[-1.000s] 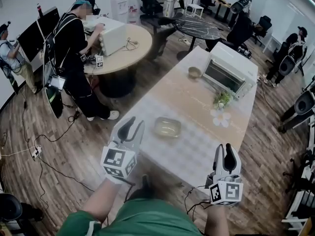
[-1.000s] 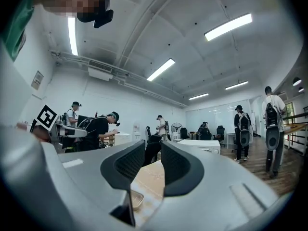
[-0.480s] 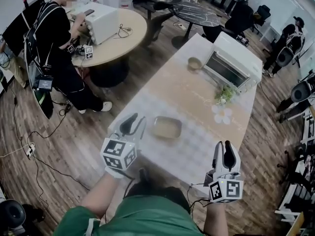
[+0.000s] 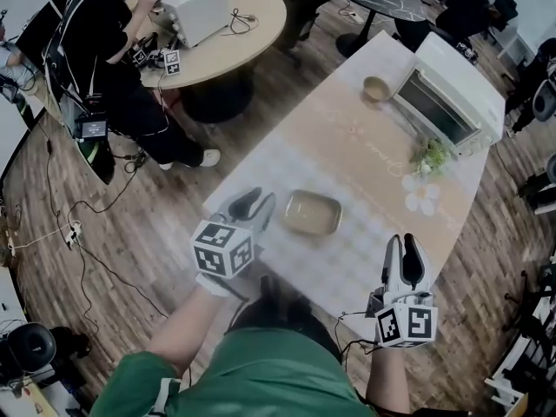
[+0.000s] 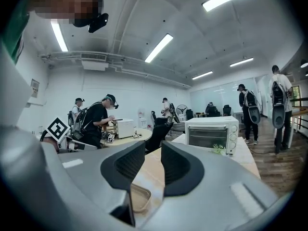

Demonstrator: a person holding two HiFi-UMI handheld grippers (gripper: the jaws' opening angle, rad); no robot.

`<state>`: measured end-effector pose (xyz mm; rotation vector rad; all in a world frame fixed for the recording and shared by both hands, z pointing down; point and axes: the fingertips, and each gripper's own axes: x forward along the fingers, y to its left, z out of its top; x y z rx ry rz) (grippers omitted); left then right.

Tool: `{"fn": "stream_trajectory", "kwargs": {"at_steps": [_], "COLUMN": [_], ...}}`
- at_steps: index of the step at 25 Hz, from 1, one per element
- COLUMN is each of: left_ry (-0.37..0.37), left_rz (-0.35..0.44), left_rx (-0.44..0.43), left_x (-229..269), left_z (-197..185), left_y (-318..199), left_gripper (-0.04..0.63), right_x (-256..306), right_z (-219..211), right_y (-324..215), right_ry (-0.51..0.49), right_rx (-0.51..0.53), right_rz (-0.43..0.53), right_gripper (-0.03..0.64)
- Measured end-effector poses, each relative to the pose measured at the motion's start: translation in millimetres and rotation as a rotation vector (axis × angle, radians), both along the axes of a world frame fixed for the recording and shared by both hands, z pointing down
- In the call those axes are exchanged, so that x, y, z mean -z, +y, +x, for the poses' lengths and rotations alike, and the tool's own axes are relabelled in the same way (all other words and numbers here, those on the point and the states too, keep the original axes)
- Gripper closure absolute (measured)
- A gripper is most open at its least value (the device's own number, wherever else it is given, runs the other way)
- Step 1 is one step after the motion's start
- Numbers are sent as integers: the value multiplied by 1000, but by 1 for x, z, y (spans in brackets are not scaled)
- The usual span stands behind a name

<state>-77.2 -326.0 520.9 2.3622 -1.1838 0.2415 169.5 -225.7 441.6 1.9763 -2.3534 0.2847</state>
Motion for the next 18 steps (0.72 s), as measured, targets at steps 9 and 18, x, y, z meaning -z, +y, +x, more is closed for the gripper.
{"fn": "stream_trajectory", "kwargs": {"at_steps": [9, 18], "left_ry": [-13, -100], "left_rz": [-205, -373], "left_rx": [-63, -55], "left_x": [-71, -148], "left_z": [35, 43], "left_y": [-9, -25], "left_gripper": [479, 476], "right_x": [-34, -47], "right_z": [30, 57], "right_y": [-22, -22], "right_ry": [-68, -93], "right_rx": [11, -15], "right_rz": [-42, -73], "right_gripper": [529, 529]}}
